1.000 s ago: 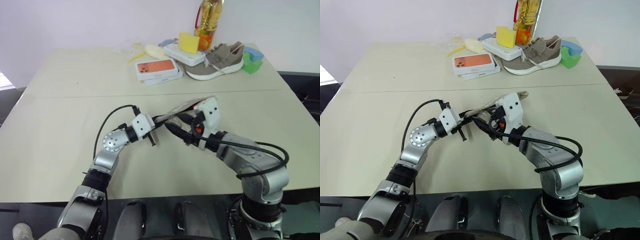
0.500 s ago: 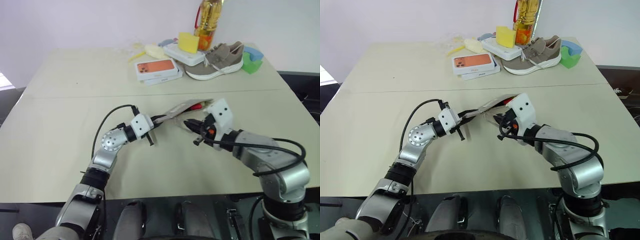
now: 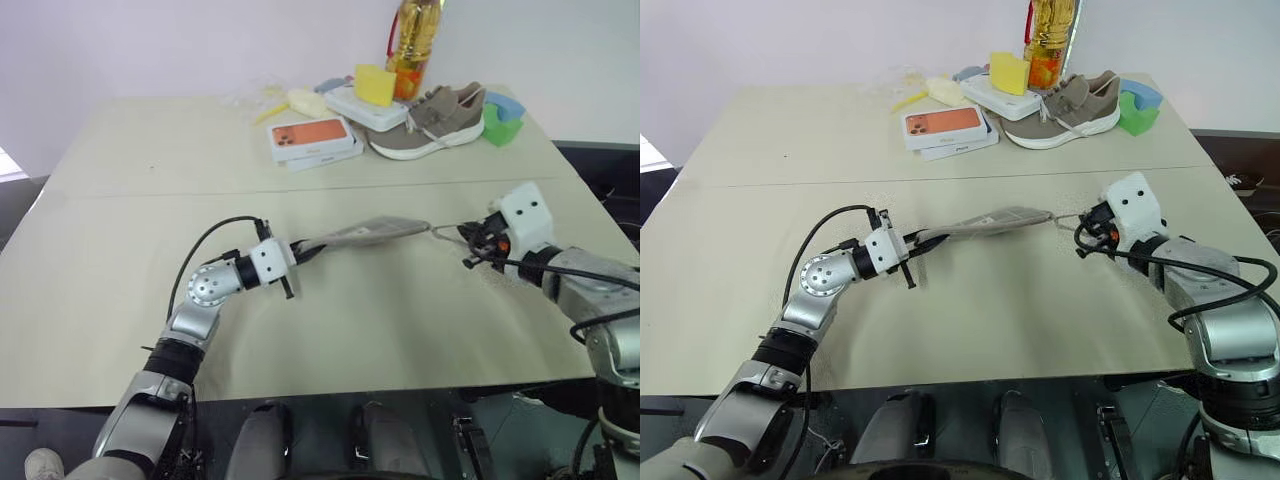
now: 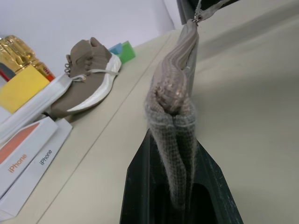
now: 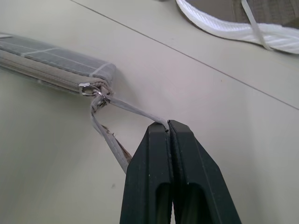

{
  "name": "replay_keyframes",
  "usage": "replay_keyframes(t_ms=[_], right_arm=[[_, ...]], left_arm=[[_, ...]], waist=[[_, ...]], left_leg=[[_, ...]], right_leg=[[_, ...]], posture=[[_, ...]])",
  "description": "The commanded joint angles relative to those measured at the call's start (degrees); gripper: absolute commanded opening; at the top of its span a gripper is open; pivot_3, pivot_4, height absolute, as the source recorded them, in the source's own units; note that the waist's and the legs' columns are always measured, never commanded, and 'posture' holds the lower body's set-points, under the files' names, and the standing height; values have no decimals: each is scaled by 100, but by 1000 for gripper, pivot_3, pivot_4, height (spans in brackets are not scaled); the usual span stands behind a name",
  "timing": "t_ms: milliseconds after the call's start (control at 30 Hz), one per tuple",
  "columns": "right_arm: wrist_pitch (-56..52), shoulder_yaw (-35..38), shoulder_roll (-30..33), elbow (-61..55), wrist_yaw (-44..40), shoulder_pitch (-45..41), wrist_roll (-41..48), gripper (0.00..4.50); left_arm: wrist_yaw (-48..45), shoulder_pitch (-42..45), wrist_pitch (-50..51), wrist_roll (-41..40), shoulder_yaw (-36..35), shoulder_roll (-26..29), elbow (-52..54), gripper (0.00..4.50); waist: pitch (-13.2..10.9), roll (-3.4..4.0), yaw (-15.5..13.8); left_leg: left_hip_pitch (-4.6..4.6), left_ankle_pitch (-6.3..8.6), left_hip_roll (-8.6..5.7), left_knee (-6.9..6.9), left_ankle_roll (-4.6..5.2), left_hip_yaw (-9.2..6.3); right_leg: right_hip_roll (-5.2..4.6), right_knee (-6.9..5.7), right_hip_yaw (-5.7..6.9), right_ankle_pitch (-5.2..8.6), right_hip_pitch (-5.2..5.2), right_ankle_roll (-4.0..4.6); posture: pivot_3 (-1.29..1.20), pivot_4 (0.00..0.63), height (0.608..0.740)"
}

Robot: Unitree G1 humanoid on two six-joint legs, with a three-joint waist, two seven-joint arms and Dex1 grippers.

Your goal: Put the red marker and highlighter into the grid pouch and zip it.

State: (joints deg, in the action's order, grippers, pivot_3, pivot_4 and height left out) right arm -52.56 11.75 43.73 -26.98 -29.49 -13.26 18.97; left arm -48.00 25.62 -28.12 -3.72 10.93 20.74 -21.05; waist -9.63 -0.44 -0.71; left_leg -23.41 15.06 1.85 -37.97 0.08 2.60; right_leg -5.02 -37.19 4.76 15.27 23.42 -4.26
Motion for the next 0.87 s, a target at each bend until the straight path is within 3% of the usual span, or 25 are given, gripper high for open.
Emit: replay_keyframes(t_ms=[33,100,233,267,567,867], right_arm=[[-25,335,101,-357,-339,278,347,586],[135,397,158,-524,-547,568,443,1306],[577,620,20,-480,-596,1075,389,3330],[787,677,-6,-428,-638,1287,328,3349],[1602,1757,-750,-118,-631,2243,724,3349],[2022,1440,-906,126,-645,2276,656,3349]], left_arm=[[-300,-232,620,-551,-173,130,346,673],[-465,-394,1208,-851,-230,221,683,1354],[-397,-771,2126,-1215,-496,417,1121,3281],[-380,-927,2444,-1360,-599,498,1283,3750],[563,-1864,3600,-1750,-2006,895,1463,3750],[926,-2061,3880,-1661,-2285,982,1512,3750]], waist=[[0,0,0],[0,0,-1],[-1,0,-2],[0,0,-3],[-1,0,-3],[0,0,-8]], left_leg=[[0,1,1,0,1,0],[0,1,2,0,2,-1],[0,1,2,0,2,-18],[1,1,2,-1,2,-19],[4,2,8,0,3,-22],[4,3,9,0,2,-18]], right_leg=[[0,0,-1,0,0,0],[-1,1,-1,0,0,0],[-1,1,-2,0,-1,0],[-1,1,-2,0,-1,0],[-1,2,-6,2,-3,-1],[-6,3,-8,2,-4,0]], posture=[[0,150,740],[0,150,740],[0,150,740],[0,150,740],[0,150,740],[0,150,740]])
